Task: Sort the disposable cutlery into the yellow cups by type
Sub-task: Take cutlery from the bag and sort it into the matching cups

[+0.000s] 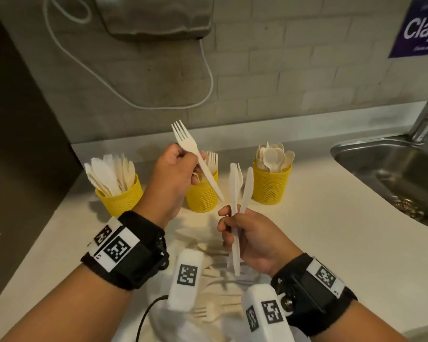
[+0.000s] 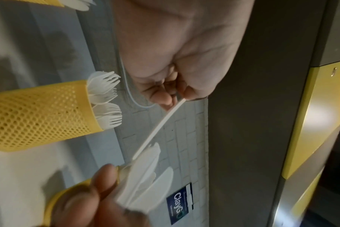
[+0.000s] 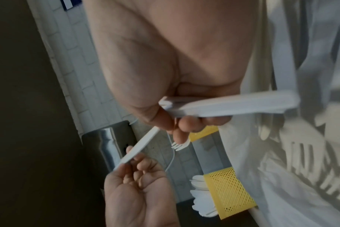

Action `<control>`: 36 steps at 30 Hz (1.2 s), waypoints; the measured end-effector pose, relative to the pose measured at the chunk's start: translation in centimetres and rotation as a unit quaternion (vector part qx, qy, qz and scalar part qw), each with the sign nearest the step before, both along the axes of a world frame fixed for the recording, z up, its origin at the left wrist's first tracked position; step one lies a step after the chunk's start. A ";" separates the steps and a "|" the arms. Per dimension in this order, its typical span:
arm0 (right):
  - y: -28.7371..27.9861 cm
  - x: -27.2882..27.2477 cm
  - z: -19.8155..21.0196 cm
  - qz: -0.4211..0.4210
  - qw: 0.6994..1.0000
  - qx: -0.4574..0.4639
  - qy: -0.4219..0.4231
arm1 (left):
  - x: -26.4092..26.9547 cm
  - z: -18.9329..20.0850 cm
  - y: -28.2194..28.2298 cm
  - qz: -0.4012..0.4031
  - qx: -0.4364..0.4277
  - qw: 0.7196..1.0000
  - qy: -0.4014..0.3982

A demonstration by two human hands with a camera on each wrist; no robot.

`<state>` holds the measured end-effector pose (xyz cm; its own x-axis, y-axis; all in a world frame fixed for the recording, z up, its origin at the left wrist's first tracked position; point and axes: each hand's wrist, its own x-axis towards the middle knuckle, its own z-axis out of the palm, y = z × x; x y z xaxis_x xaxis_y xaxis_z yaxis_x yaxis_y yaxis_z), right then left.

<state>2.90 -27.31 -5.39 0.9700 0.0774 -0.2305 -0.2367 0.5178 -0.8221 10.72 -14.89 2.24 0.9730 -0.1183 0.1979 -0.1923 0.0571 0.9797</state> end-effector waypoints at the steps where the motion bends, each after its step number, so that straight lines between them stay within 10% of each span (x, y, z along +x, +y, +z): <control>1: -0.2 -0.1 0.0 -0.002 1.000 0.006 0.002 | 0.5 0.2 0.0 0.025 -0.009 0.999 -0.022; 9: -1.6 -1.0 -0.4 0.001 0.999 0.043 -0.013 | 5.8 -0.9 0.2 0.145 0.186 0.959 -0.158; 17: -1.9 -1.5 -0.5 0.022 0.999 0.024 0.001 | 7.2 -2.1 -0.1 -0.008 0.495 0.861 -0.116; 22: -1.4 -1.4 -0.5 0.065 0.998 0.022 0.013 | 3.9 -0.3 -0.6 -0.115 0.276 0.952 -0.063; 26: -0.9 -1.4 -0.2 0.108 0.992 0.069 0.024 | 1.3 -0.2 -0.5 -0.330 0.173 0.926 0.056; 36: -0.7 -1.0 0.0 0.008 0.994 0.110 0.011 | 2.5 0.0 1.2 -0.232 0.119 0.965 0.025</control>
<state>1.89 -27.99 -5.37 0.9630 0.1436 -0.2280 -0.2634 0.6807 -0.6836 13.27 -13.74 2.20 0.8122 -0.5796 0.0664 -0.1525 -0.1011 0.9831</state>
